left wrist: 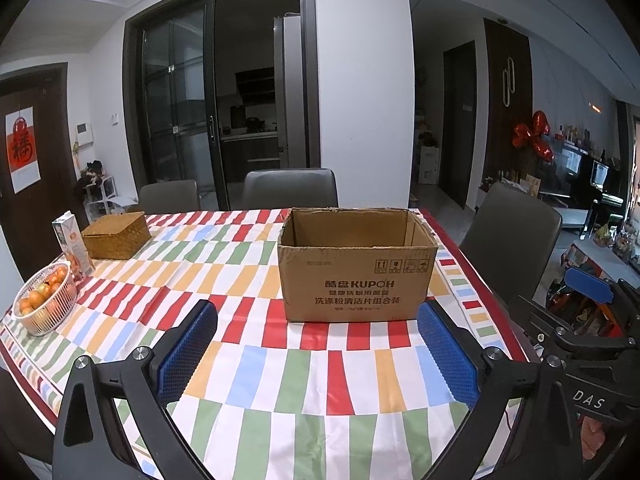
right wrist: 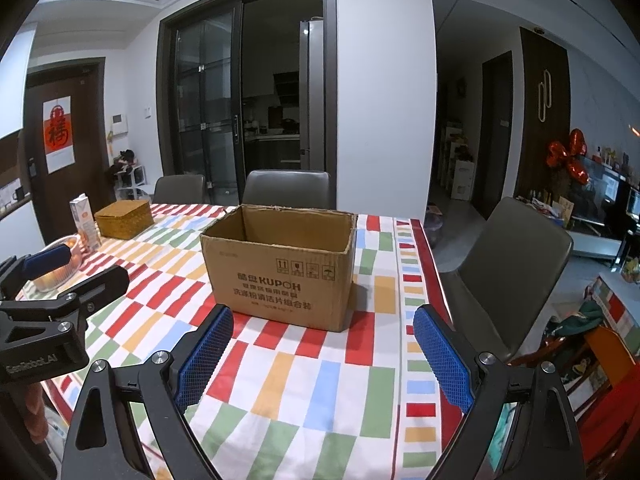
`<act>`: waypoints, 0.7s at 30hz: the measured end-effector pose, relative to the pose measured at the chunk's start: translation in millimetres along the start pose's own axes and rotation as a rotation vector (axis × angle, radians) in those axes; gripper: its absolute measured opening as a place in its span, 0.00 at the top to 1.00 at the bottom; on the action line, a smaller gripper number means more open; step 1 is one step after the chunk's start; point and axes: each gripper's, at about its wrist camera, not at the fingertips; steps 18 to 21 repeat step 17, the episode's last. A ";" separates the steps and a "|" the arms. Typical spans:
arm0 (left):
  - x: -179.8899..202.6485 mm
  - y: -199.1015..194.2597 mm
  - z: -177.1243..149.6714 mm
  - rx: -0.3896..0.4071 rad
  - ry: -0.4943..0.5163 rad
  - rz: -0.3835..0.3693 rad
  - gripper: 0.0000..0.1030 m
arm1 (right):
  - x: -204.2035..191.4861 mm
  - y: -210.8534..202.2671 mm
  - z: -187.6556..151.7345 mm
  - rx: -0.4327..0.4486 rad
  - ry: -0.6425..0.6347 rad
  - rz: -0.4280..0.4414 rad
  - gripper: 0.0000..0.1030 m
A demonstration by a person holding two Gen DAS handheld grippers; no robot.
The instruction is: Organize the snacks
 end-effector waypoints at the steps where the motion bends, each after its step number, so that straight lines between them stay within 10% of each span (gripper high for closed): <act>1: 0.0 -0.2 0.6 0.000 -0.002 0.000 0.00 | 0.0 -0.2 0.0 0.000 0.001 0.000 0.11; 21: -2.7 -2.0 -1.6 0.014 -0.006 0.031 0.00 | 1.6 0.3 -2.5 -0.005 0.004 -0.003 0.10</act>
Point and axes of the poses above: each gripper's, at about its wrist camera, not at the fingertips, and y roughly the way its jaws point, x to its right, z to its top, and after that the axes turned 14 degrees about z, right-handed
